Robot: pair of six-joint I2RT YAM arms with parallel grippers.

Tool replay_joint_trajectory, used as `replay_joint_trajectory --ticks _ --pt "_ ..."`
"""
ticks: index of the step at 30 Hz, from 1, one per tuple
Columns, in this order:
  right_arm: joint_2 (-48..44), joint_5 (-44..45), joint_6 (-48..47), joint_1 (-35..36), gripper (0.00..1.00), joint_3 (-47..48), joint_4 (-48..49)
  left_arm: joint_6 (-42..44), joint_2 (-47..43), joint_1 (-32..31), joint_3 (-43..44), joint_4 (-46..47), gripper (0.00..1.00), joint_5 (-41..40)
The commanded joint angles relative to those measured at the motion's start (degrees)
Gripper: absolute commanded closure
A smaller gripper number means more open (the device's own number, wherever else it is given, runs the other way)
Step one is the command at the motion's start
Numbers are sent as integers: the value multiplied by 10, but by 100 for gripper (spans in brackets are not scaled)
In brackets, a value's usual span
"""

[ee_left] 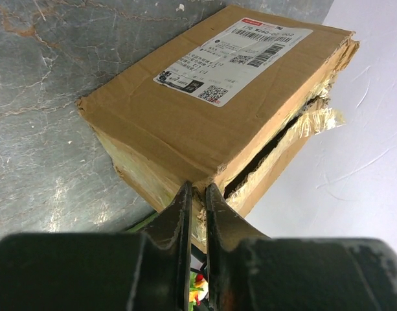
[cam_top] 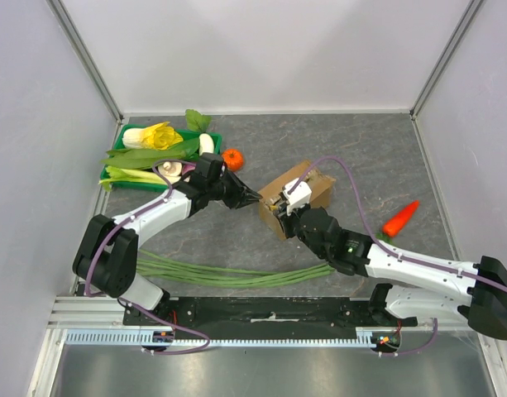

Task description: Unpack the express box

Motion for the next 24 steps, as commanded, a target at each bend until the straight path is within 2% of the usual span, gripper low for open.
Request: replay_joint_trajectory --ticks 1,15,24 --pt "-22 -22 10 11 100 -16 -99 -12 -8 14 -6 -19 98 -90" --pt "-79 -6 13 11 100 -11 -177 5 -14 14 -8 -19 98 -89" --pt "-105 18 5 11 100 50 -187 74 -25 9 -9 35 98 -44"
